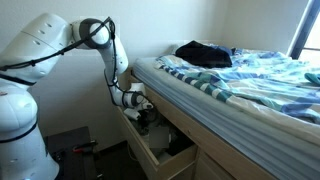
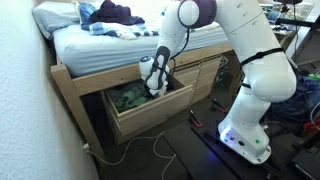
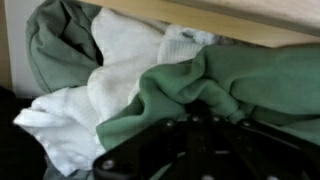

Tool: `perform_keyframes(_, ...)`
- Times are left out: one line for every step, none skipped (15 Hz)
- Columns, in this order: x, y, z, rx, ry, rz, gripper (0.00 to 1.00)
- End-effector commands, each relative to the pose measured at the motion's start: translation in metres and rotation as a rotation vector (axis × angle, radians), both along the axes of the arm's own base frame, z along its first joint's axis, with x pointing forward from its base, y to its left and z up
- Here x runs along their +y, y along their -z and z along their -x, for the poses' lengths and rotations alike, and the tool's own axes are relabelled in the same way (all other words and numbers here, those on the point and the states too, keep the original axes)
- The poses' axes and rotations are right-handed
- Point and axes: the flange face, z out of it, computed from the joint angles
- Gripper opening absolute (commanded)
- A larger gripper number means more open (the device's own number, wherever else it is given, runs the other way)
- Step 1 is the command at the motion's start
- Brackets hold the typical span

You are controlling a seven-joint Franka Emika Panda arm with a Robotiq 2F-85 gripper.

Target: Open the topmost drawer on the left, push the clothes inside it down, and then close the drawer

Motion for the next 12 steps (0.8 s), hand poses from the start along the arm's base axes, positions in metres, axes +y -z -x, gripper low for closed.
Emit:
perform_keyframes(0.0, 0.0, 0.0, 0.002, 0.0, 0.001, 0.01)
perform_keyframes(0.0, 0.0, 0.0, 0.002, 0.0, 0.001, 0.01)
perform_keyframes(0.002, -0.004, 0.002, 0.004, -0.007, 0.001, 0.0)
perform_keyframes(0.003, -0.009, 0.004, 0.003, -0.004, 0.004, 0.0)
perform_keyframes(0.005, -0.015, 0.007, 0.004, -0.009, 0.003, 0.0)
perform_keyframes(0.007, -0.019, 0.008, 0.003, -0.006, 0.002, 0.0)
perform_keyframes(0.008, -0.024, 0.01, 0.004, -0.007, 0.006, 0.0)
perform_keyframes(0.009, -0.027, 0.012, 0.008, -0.01, 0.006, 0.0)
perform_keyframes(0.011, -0.031, 0.015, 0.013, -0.01, 0.008, 0.0)
perform_keyframes(0.012, -0.034, 0.017, 0.013, -0.009, 0.013, 0.0)
perform_keyframes(0.014, -0.038, 0.019, 0.014, -0.007, 0.017, 0.0)
perform_keyframes(0.015, -0.041, 0.02, 0.017, -0.004, 0.022, 0.0)
